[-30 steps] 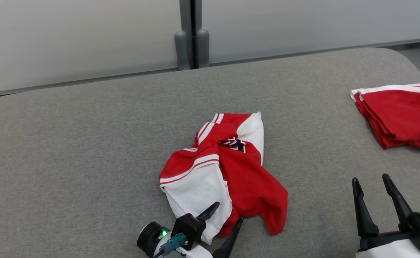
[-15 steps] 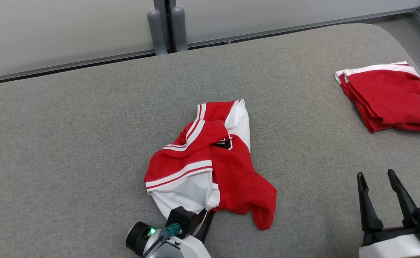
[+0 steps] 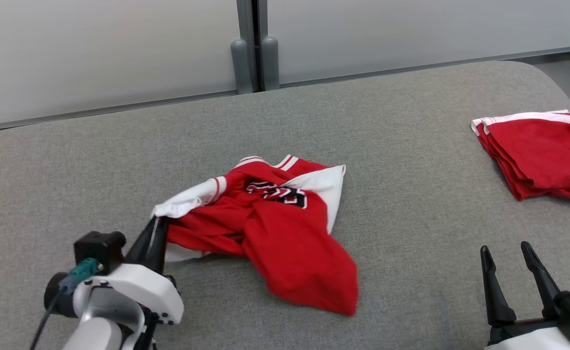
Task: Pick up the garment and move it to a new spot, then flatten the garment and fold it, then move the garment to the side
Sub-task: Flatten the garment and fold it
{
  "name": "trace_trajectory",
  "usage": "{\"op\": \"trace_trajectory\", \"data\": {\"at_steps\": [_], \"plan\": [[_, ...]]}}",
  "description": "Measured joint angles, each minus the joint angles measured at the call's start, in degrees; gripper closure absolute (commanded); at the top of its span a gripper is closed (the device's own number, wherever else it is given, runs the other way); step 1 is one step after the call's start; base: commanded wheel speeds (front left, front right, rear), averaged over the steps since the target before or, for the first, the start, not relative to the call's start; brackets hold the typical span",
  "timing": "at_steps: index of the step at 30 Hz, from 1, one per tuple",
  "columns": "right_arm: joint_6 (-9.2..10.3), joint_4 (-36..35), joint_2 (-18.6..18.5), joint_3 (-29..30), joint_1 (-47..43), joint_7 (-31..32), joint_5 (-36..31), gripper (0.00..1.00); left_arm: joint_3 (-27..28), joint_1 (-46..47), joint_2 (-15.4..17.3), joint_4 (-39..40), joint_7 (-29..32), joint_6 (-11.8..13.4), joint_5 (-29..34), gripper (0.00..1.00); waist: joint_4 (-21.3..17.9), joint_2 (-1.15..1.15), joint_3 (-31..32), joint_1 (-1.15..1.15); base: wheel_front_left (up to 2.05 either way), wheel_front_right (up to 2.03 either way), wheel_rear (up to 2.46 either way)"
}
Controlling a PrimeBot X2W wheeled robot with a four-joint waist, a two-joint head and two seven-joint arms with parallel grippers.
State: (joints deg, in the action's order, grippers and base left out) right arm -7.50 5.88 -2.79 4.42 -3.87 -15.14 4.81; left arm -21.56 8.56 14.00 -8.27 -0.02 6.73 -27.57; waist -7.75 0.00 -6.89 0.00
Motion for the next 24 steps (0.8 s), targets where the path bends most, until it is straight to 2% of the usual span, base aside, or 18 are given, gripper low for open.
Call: {"op": "trace_trajectory", "data": {"at_steps": [5,9,11,12,13,14,17,19,24], "plan": [[0.0,0.4,0.0,-0.8,0.2,0.0,0.1,0.0,4.8,3.4,2.8,-0.3,0.5,0.8,-1.6,1.0,-0.1,0.0,0.1,0.0,0.0,0.0,0.0],[0.0,0.8,0.0,-1.2,0.8,0.0,0.0,0.0,6.1,8.2,3.4,-8.3,-1.4,-0.2,-2.1,1.0,-0.6,0.0,-0.1,0.0,0.0,0.0,0.0],[0.0,1.0,0.0,-1.5,1.0,0.0,0.0,0.0,5.7,9.9,3.3,-13.7,-1.8,-1.6,-2.2,1.0,-1.1,0.0,-0.2,0.0,0.0,0.0,0.0],[0.0,1.1,0.0,-1.4,1.0,0.0,0.1,0.0,5.4,10.9,3.1,-17.9,-3.1,-2.5,-2.2,0.92,-1.6,0.0,-0.3,0.0,0.0,0.0,0.0],[0.0,1.1,0.0,-1.2,0.9,0.0,0.2,0.0,5.6,11.4,2.7,-19.4,-4.1,-2.6,-2.3,0.59,-1.8,0.0,-0.4,0.0,0.0,0.0,0.0],[0.0,1.1,0.0,-1.0,0.9,0.0,0.2,0.0,5.7,11.8,2.1,-20.5,-5.0,-2.6,-2.5,0.0,-1.8,0.0,-0.4,0.0,0.0,0.0,0.0],[0.0,1.1,0.0,-0.5,0.1,0.0,0.2,0.0,5.9,11.9,1.5,-22.8,-7.6,-2.6,-2.4,0.0,-1.5,0.0,-0.2,0.0,0.0,0.0,0.0],[0.0,1.1,0.0,-0.1,-0.4,0.0,0.2,0.0,6.7,11.1,1.3,-22.5,-9.3,-1.6,-2.8,0.0,-1.2,0.0,0.1,0.0,0.0,0.0,0.0],[0.0,0.7,0.0,0.8,-1.0,0.0,0.2,0.0,8.9,3.3,0.3,-13.4,-11.1,2.3,-4.2,0.0,-0.1,0.0,0.9,0.0,0.0,0.0,0.0]]}}
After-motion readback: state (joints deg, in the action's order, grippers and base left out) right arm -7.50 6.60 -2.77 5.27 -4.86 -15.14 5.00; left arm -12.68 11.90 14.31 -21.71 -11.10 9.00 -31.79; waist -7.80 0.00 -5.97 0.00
